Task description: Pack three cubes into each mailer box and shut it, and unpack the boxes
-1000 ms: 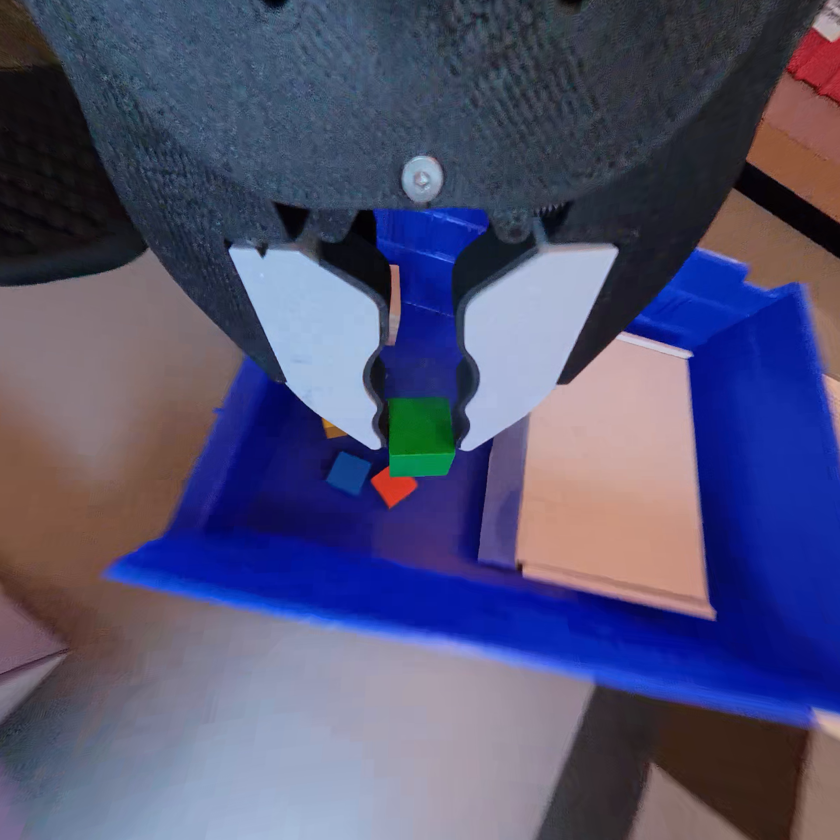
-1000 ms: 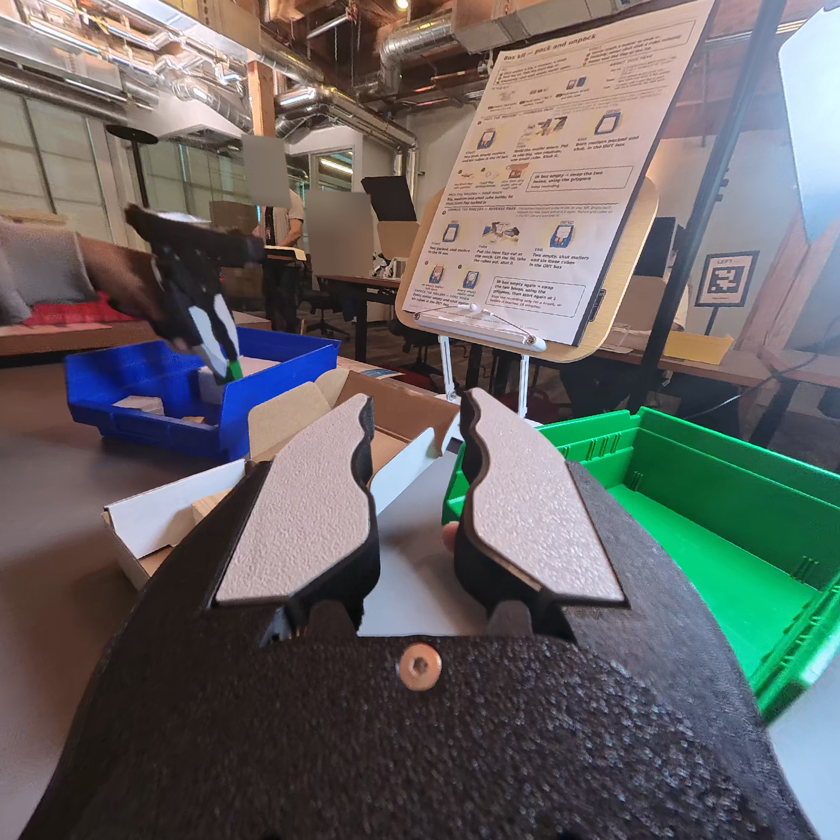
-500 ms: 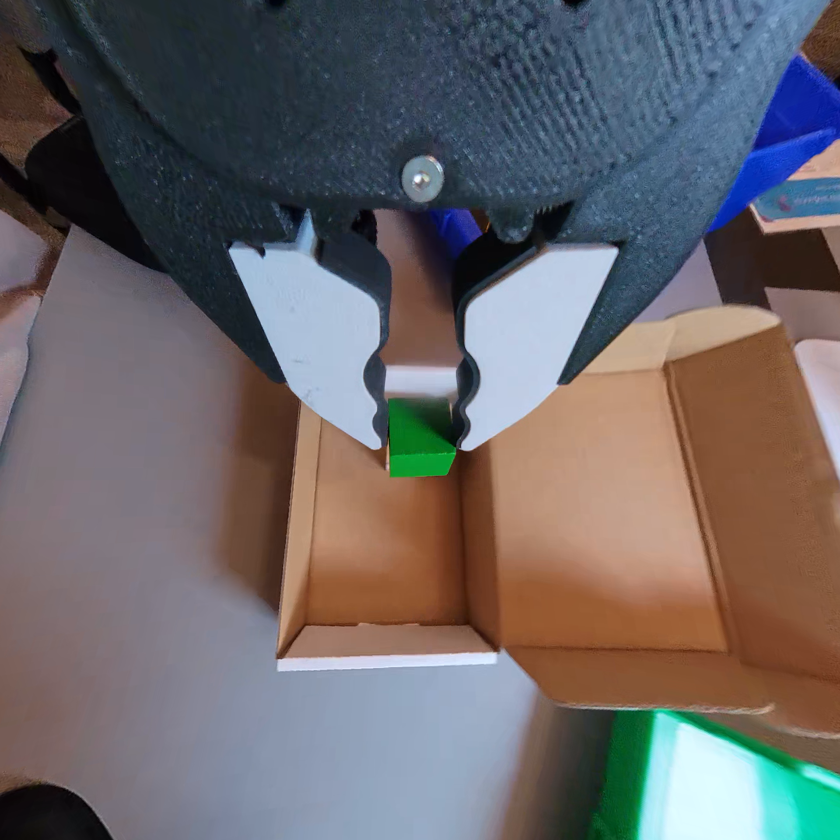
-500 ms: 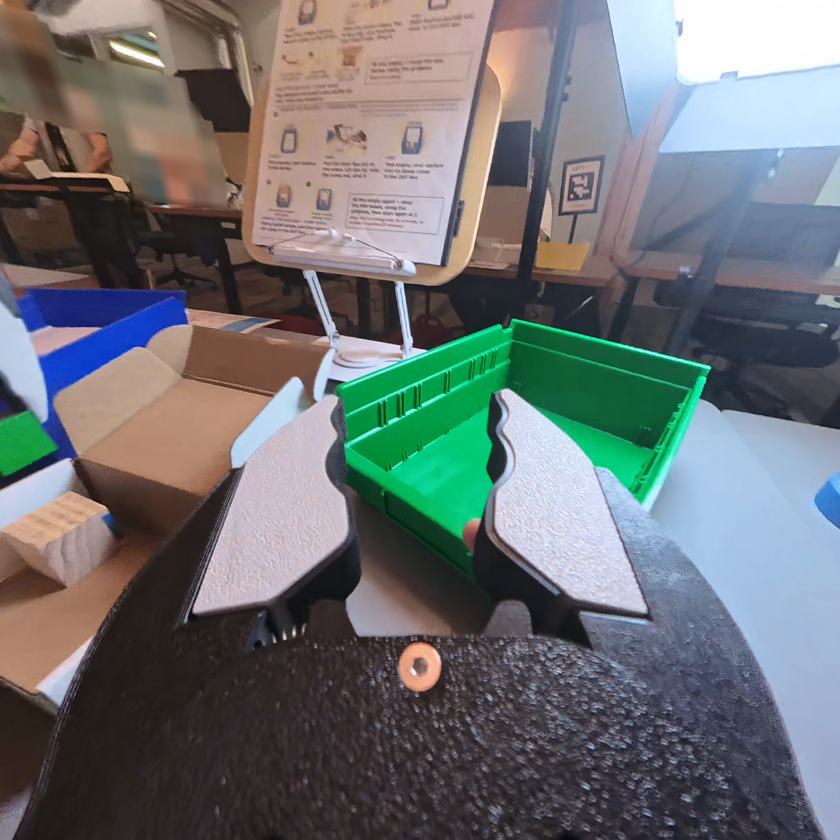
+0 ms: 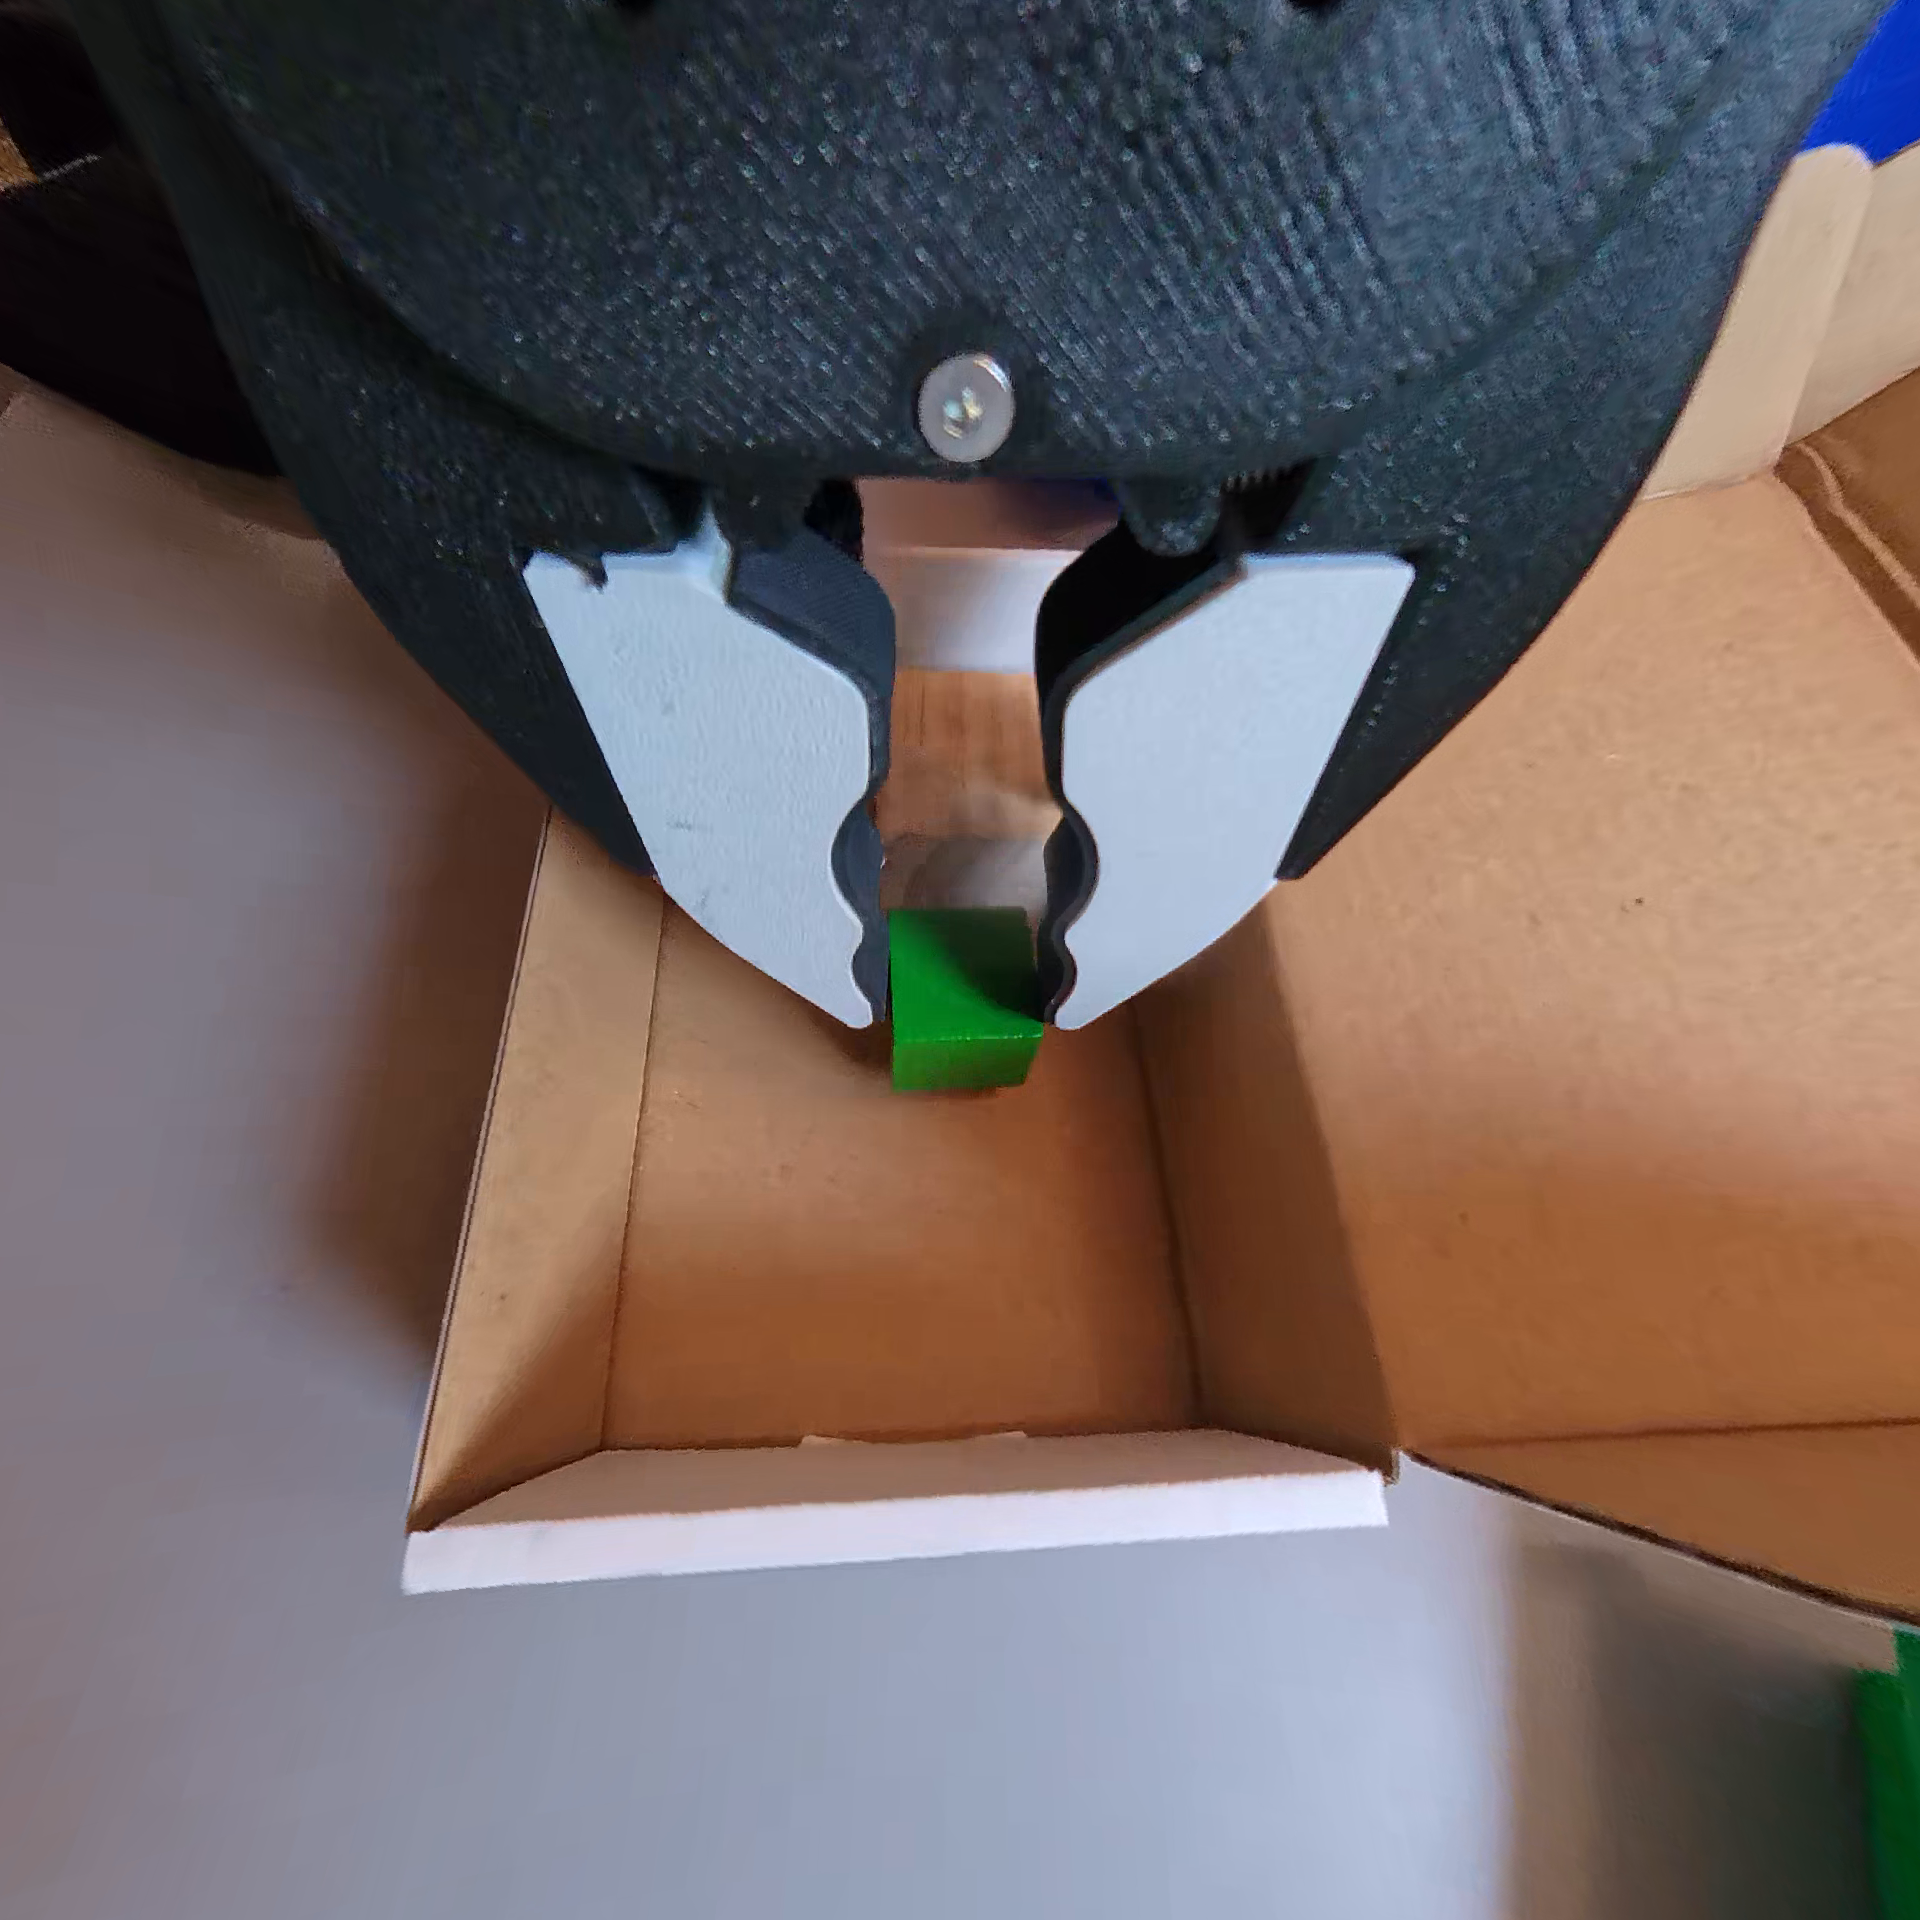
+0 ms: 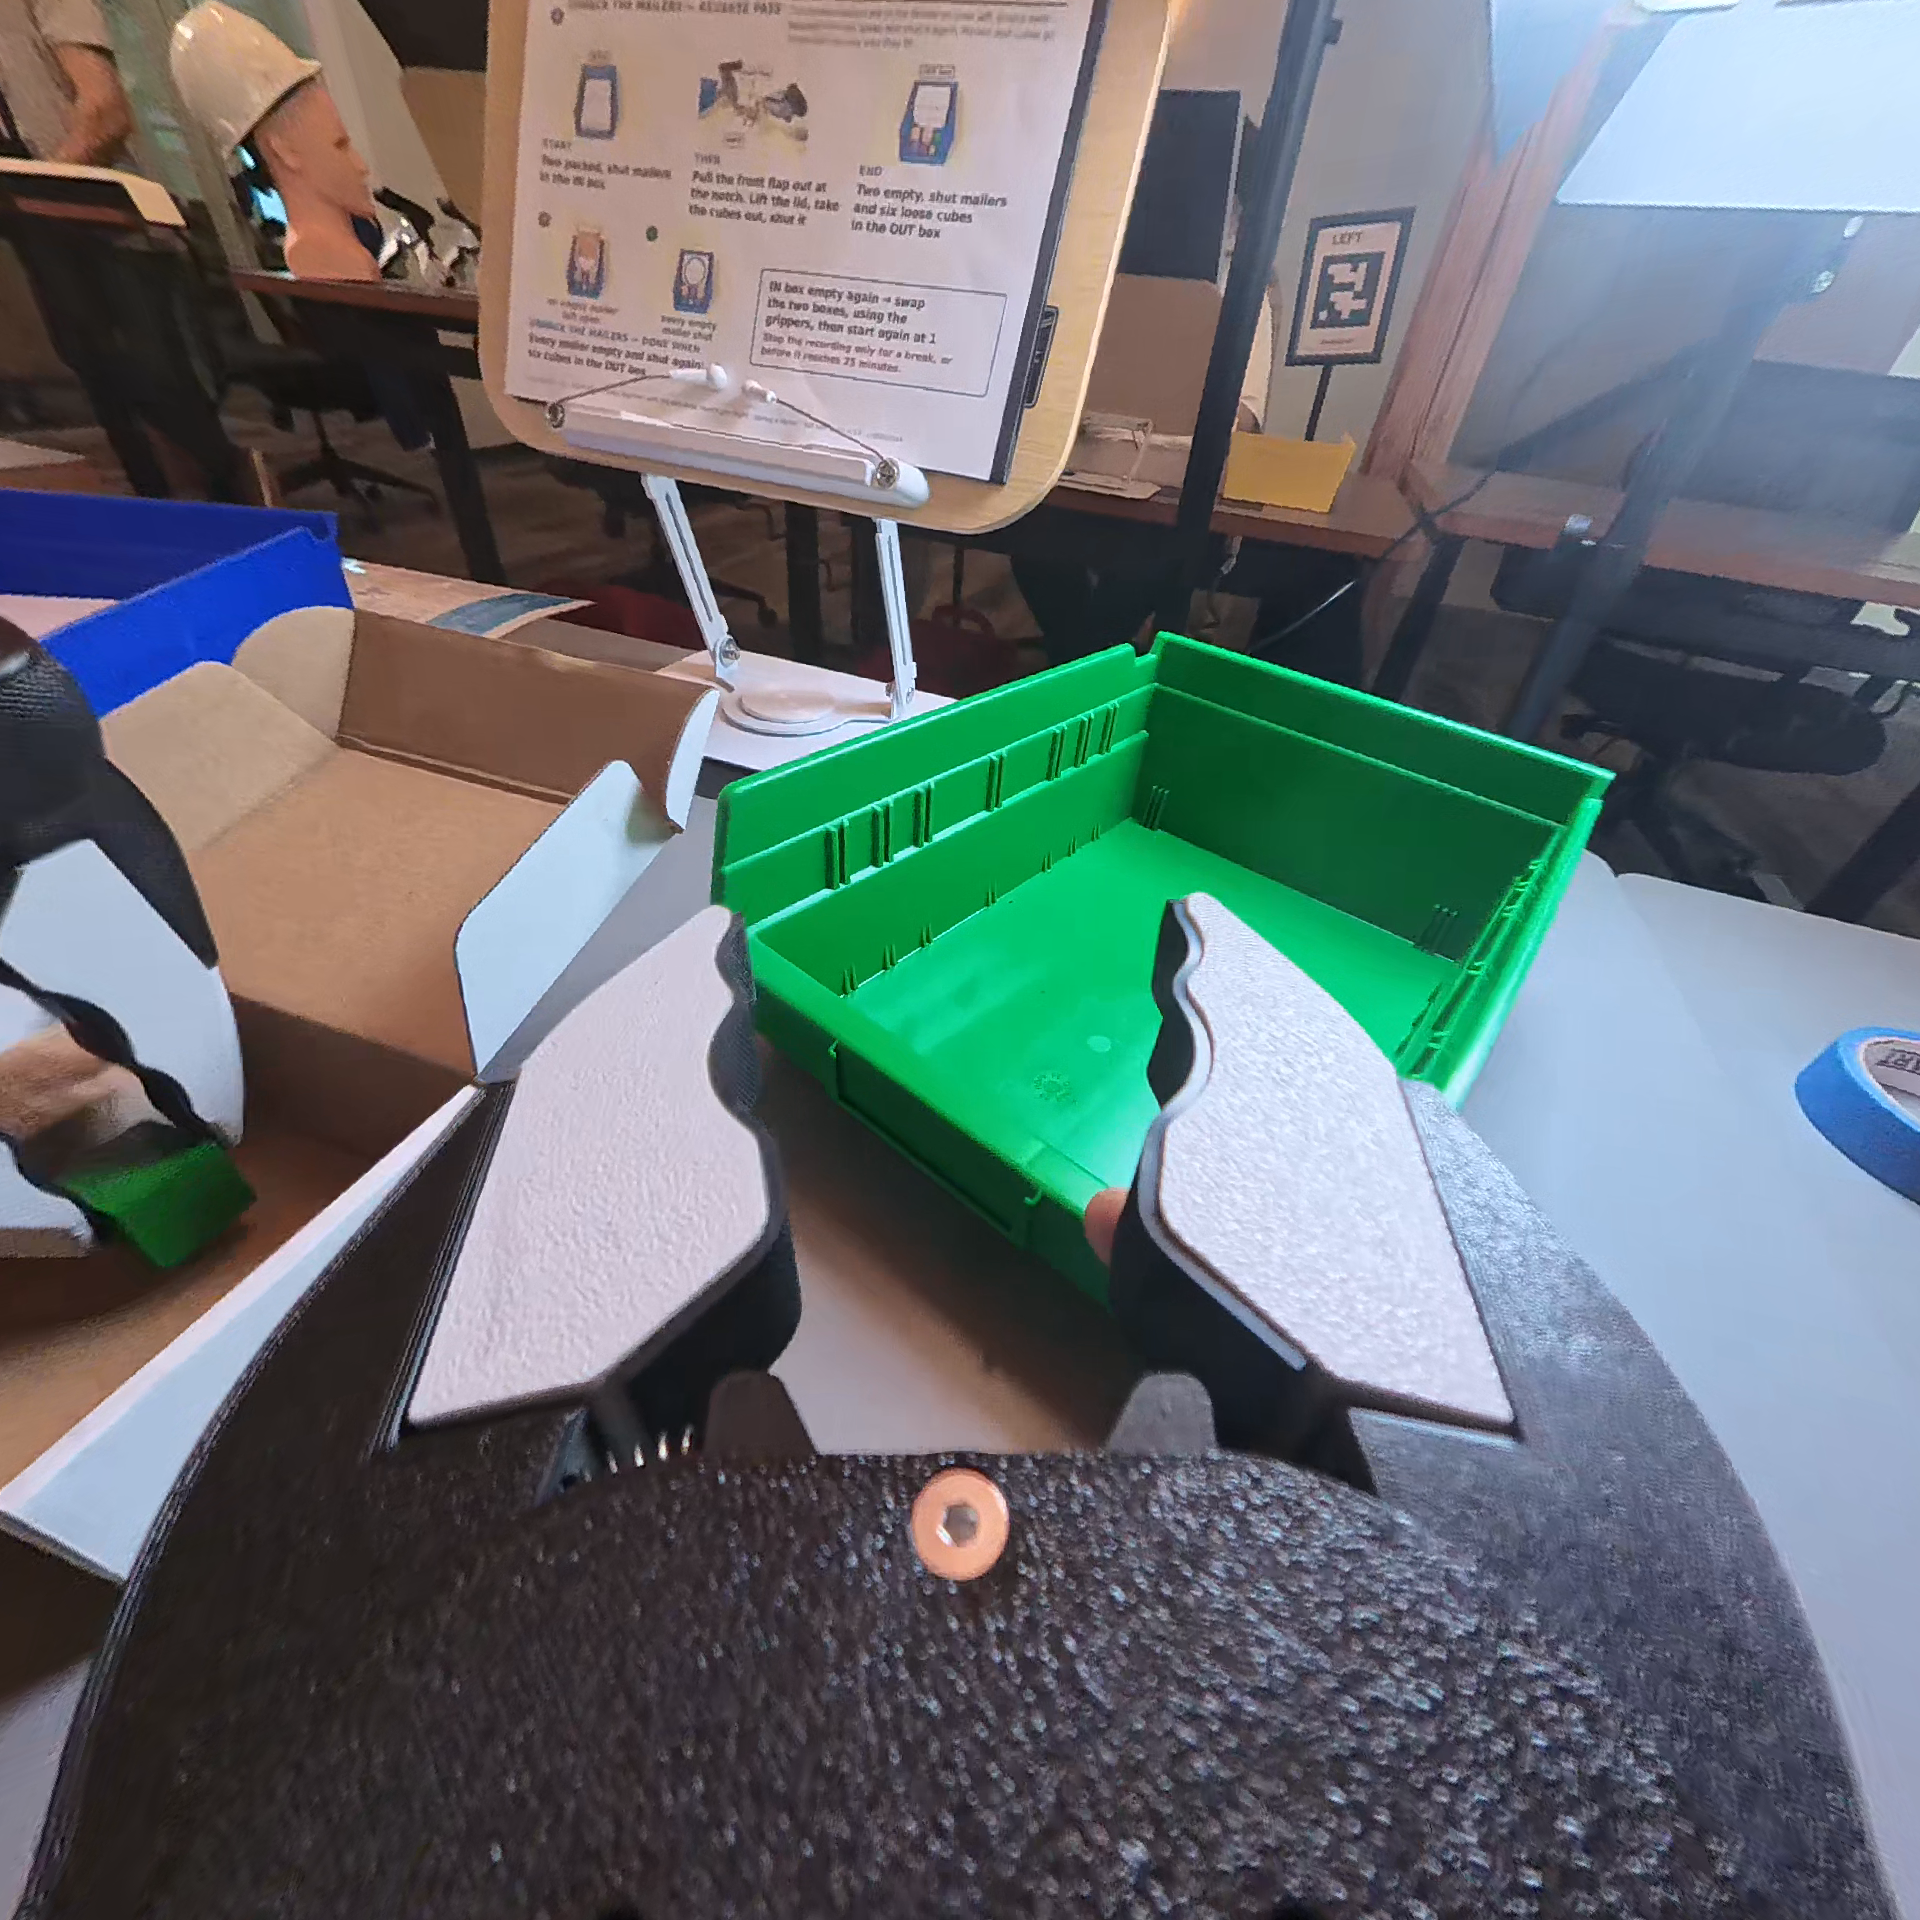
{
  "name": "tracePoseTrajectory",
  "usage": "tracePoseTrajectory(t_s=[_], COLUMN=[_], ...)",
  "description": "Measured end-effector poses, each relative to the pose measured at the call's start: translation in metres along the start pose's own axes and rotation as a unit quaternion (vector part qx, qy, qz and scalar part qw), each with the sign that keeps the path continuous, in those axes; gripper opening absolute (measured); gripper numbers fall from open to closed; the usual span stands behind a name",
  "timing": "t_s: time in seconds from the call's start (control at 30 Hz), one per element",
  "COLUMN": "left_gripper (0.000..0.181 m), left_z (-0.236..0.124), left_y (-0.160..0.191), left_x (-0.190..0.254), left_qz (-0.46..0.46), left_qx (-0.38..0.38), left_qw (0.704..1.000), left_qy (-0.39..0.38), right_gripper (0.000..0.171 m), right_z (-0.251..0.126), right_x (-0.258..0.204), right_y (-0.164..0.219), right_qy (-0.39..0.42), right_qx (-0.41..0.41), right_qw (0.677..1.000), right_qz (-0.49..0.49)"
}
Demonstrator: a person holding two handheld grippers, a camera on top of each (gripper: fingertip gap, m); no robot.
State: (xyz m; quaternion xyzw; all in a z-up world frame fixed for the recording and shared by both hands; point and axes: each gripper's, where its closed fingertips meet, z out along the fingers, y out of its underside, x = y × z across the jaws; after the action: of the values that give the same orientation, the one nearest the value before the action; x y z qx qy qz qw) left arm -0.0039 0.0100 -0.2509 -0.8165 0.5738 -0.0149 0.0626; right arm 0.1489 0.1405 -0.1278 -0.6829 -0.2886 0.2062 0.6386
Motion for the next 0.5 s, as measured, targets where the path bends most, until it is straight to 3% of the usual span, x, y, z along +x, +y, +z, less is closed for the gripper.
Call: tracePoseTrajectory(t_s=[0.23, 0.5], left_gripper=[0.034, 0.035], left_z=[-0.002, -0.049], left_y=[-0.003, 0.003], left_x=[-0.005, -0.011], left_qz=[-0.001, -0.020], left_qx=[0.024, 0.085], left_qw=[0.999, 0.995], left_qy=[-0.022, -0.056], right_gripper=[0.074, 0.082], right_z=[0.002, -0.016], right_x=[-0.013, -0.057], right_y=[0.007, 0.034], right_qy=[-0.040, -0.219], right_qx=[-0.029, -0.120], right_qw=[0.999, 0.967], right_qz=[-0.019, -0.050])
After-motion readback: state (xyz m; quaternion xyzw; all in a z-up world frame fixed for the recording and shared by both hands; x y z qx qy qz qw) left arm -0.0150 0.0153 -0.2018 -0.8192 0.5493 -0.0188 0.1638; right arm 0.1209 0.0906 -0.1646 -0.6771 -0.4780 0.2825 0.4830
